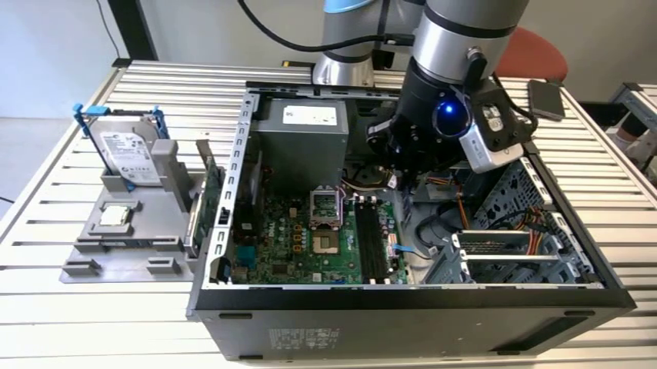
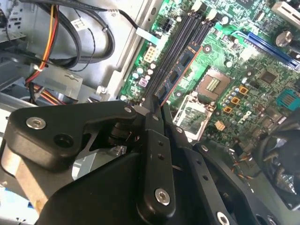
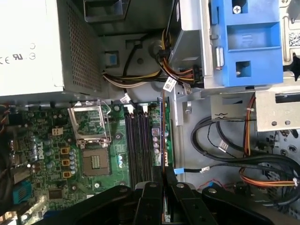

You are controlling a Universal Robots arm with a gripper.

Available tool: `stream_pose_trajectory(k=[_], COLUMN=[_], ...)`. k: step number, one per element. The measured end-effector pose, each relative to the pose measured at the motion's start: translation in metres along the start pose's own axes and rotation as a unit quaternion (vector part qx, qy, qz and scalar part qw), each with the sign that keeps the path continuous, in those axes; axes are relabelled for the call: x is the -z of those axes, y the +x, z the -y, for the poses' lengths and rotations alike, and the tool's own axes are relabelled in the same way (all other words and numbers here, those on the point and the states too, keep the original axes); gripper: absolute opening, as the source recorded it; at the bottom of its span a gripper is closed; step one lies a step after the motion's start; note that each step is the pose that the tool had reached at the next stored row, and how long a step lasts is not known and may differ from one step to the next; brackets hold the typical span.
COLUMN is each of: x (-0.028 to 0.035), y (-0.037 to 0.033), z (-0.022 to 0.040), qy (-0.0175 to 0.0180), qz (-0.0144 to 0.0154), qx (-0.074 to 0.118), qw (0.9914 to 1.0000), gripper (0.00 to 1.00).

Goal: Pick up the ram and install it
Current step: 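Insert the ram into the slot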

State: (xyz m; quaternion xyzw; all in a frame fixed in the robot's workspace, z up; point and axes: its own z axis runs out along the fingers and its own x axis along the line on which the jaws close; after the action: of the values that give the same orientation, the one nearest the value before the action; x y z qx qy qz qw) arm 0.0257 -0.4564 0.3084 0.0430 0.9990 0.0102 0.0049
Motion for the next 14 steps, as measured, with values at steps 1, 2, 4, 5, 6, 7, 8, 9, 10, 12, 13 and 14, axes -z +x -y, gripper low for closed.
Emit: stream_pose_trajectory(k=[1,2,4,5,6,7,8,9,10,12,13,14], x=[-0.0018,-0.0036,-0.0072,-0.0090,-0.0108,-0.0124,-0.0122,-0.0123,-0.0124,-0.0295,-0.0354,-0.0370], y=[0.0000,0.0002,0.0010,0.0014,0.0018,0.0019,0.0019,0.0020,0.0020,0.0022,0.0027,0.0027], z=[0.0000,0.0001,0.0006,0.0007,0.0008,0.0008,0.0008,0.0008,0.0008,0.0013,0.0033,0.0052], qy=[0.0000,0.0000,-0.0004,-0.0005,-0.0006,-0.0007,-0.0005,-0.0005,-0.0004,-0.0005,-0.0005,-0.0002], qz=[0.0000,-0.0001,-0.0003,-0.0003,-0.0003,-0.0005,-0.0009,-0.0010,-0.0010,-0.0008,-0.0008,-0.0009], qx=[0.003,0.006,0.012,0.015,0.016,0.016,0.016,0.016,0.016,0.016,0.016,0.016], qw=[1.00000,0.99998,0.99992,0.99989,0.99987,0.99987,0.99987,0.99987,0.99987,0.99987,0.99987,0.99987], gripper=[0.00,0.00,0.00,0.00,0.00,0.00,0.00,0.00,0.00,0.00,0.00,0.00])
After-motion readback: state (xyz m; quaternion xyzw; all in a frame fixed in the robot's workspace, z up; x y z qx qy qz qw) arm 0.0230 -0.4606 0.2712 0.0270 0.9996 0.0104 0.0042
